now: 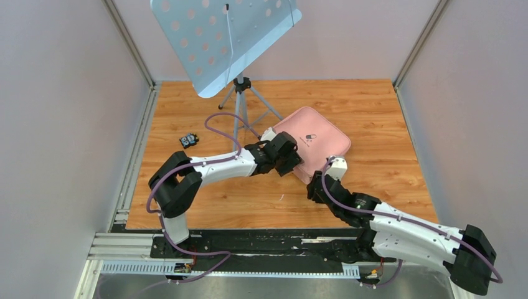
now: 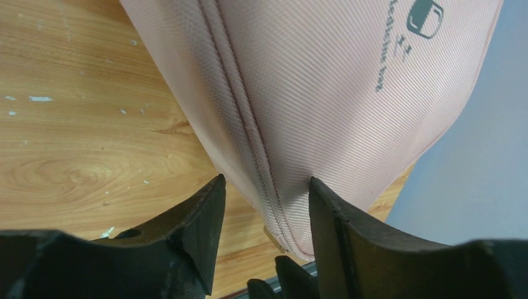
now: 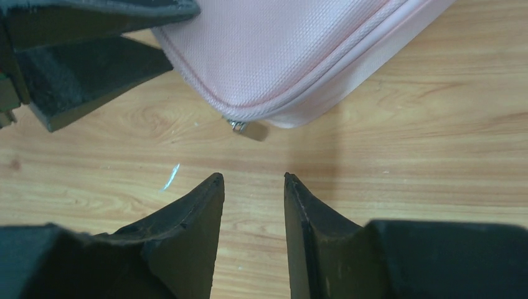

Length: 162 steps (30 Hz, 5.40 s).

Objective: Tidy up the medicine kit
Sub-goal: Zip the medicine box at the center of the board.

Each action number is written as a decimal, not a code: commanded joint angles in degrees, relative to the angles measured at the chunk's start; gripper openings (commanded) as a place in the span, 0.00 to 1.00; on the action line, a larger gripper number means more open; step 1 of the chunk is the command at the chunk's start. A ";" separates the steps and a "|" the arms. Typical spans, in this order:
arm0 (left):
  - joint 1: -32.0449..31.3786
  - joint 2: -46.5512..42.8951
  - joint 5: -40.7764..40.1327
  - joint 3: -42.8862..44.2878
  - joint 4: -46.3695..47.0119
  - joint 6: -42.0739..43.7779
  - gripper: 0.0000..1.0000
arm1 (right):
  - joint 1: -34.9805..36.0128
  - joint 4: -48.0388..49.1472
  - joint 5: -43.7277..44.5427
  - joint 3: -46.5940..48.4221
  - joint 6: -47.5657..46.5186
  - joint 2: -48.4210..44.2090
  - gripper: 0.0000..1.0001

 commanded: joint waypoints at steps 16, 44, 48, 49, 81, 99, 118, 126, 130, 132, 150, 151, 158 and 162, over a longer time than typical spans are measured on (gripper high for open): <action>0.99 1.91 -2.10 3.33 -0.81 5.40 0.74 | -2.18 12.08 4.82 4.34 -6.05 10.94 0.39; 1.44 2.89 -1.06 3.38 -1.19 4.64 0.12 | -4.51 16.48 5.52 0.73 -10.54 9.43 0.00; 1.50 2.69 -0.97 3.14 -1.27 4.53 0.00 | -4.53 14.05 9.05 -0.46 -9.30 6.17 0.00; 1.52 2.63 -0.95 3.06 -1.30 4.40 0.00 | -4.54 13.30 10.21 -0.69 -8.63 5.41 0.00; 4.58 -5.73 -0.05 -4.27 -1.19 10.52 0.00 | -9.56 -0.95 5.83 4.03 -3.59 1.11 0.00; -2.24 -2.09 6.47 0.79 3.14 4.47 0.74 | -9.58 1.69 -0.65 3.34 -4.62 -1.07 0.00; -2.17 4.34 7.58 -2.61 18.28 -11.20 0.45 | -9.58 4.24 -2.11 2.48 -4.65 0.48 0.00; -1.70 2.68 6.61 -4.43 16.97 -11.55 0.00 | -9.58 3.59 0.01 1.90 -3.92 0.59 0.00; -0.97 0.82 5.87 -5.80 15.42 -10.92 0.00 | -9.58 0.41 2.37 2.06 -1.41 0.51 0.00; -0.45 -0.33 5.56 -6.46 14.36 -10.39 0.00 | -9.65 -0.79 3.33 2.24 -0.81 0.38 0.00; 1.65 -9.01 5.29 -14.11 8.33 -5.71 0.00 | -10.79 -4.03 6.18 5.31 -2.76 -0.09 0.00; 1.73 -9.19 5.34 -14.54 7.97 -5.41 0.00 | -10.81 -4.06 6.17 5.40 -3.22 -0.49 0.00; 2.54 -10.87 5.21 -16.31 6.86 -4.06 0.00 | -10.81 -9.77 2.93 7.17 -3.64 -2.30 0.00; 2.88 -11.55 4.78 -16.34 6.16 -3.24 0.00 | -10.81 -11.79 1.29 8.05 -1.50 -0.25 0.00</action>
